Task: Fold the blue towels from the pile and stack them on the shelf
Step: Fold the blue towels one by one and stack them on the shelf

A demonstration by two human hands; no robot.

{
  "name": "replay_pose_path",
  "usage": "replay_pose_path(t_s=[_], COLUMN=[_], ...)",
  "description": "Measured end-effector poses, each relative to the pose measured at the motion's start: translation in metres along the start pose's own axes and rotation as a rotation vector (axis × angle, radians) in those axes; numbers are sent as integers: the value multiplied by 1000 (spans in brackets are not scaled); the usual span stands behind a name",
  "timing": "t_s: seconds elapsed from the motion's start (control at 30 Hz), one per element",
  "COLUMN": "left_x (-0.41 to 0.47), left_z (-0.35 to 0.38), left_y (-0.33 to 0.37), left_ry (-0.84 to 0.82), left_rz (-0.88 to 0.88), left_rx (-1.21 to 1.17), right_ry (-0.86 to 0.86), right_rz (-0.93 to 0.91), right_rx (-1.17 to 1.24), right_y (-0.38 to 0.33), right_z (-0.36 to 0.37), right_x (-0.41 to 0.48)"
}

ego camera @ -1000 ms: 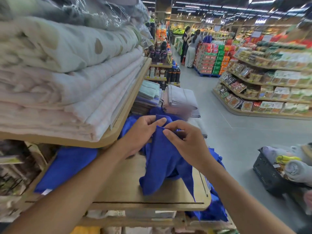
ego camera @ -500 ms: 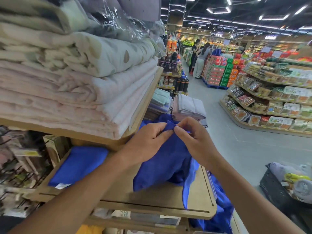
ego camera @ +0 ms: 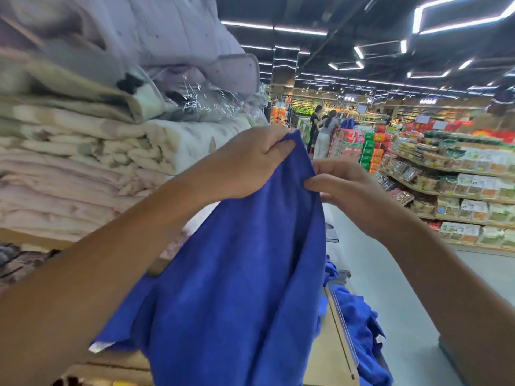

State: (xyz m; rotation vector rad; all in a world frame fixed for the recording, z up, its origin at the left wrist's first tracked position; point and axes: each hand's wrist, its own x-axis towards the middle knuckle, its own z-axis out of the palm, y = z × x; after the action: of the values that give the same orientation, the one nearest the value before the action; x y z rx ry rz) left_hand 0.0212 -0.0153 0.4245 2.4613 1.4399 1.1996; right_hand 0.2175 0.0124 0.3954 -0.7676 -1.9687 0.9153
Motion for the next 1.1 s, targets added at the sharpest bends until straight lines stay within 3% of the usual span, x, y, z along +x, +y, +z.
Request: replay_pose_path(t_s=[0.3, 0.43, 0.57, 0.7, 0.9, 1.1], left_x=[-11, -8, -5, -4, -7, -7], left_z=[-53, -60, -55, -48, -35, -28], left_y=[-1, -6, -5, 0, 1, 0], left_ry=[58, 101, 121, 98, -36, -80], left_rz=[-31, -44, -21, 5, -52, -28], left_rx=[28, 49, 67, 71, -48, -95], right_ry=[-220, -255, -236, -84, -9, -108], right_rz=[67, 53, 37, 18, 53, 79], right_rx=[25, -96, -255, -403, -386, -410], right_y=[3, -1, -3, 2, -2, 1], right_z=[11, 12, 13, 16, 12, 7], right_x=[-18, -18, -16, -17, -19, -25])
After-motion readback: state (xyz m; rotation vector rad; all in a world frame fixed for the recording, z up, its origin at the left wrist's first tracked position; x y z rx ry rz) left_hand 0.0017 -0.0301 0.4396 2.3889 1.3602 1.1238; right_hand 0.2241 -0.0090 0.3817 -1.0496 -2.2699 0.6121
